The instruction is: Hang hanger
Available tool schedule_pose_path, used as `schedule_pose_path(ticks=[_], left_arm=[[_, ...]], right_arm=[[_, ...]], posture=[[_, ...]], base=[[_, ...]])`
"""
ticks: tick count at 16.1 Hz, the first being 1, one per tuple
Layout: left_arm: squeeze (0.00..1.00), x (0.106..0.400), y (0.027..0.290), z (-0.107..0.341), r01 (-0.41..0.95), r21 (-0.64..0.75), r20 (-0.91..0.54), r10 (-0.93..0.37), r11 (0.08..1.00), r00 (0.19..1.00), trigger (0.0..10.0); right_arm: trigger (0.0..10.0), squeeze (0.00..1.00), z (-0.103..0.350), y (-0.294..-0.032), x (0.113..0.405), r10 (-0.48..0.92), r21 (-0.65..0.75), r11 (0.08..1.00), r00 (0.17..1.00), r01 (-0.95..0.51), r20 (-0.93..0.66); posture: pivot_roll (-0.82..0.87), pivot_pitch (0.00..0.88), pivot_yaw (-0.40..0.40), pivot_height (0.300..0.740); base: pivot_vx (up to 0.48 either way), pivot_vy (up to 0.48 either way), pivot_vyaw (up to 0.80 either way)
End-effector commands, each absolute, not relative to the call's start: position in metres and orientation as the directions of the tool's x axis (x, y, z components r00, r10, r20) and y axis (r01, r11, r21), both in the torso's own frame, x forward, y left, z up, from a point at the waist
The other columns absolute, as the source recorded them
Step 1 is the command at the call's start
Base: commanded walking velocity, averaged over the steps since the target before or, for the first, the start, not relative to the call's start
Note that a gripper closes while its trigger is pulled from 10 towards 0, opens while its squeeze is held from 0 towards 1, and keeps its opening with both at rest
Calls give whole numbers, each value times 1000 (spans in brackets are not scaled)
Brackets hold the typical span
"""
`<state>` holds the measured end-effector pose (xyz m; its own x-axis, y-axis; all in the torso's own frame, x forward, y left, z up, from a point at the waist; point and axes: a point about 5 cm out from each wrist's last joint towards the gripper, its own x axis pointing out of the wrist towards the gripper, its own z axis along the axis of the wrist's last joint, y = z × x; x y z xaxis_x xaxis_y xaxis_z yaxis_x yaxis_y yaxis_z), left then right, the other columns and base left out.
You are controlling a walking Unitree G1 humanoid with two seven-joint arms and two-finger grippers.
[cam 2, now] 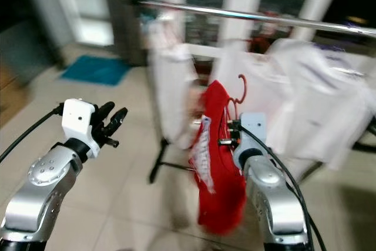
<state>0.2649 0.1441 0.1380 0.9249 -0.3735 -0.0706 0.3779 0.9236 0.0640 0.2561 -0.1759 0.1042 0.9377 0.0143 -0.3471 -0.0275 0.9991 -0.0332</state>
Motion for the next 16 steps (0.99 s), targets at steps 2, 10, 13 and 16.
schedule_pose_path(ticks=[2,10,13,16], left_arm=[[0,263,140,139,410,76,-70,-405,909,912,10000],[0,262,140,141,432,93,-64,-427,897,902,10000],[0,262,139,141,439,98,-65,-435,893,898,10000],[0,260,135,149,474,56,-34,-473,878,880,10000]], right_arm=[[10000,0,116,-177,261,17,-52,998,956,-34,-293],[10000,0,118,-175,264,-5,-114,993,960,-28,-281],[10000,0,121,-177,266,-14,-95,995,967,-11,-254],[10000,0,135,-181,265,-39,-57,998,990,31,-132]], posture=[[98,35,8,740],[107,13,7,740],[107,15,8,740],[108,20,5,740]], base=[[390,0,0],[390,0,300],[391,0,0],[241,0,0]])
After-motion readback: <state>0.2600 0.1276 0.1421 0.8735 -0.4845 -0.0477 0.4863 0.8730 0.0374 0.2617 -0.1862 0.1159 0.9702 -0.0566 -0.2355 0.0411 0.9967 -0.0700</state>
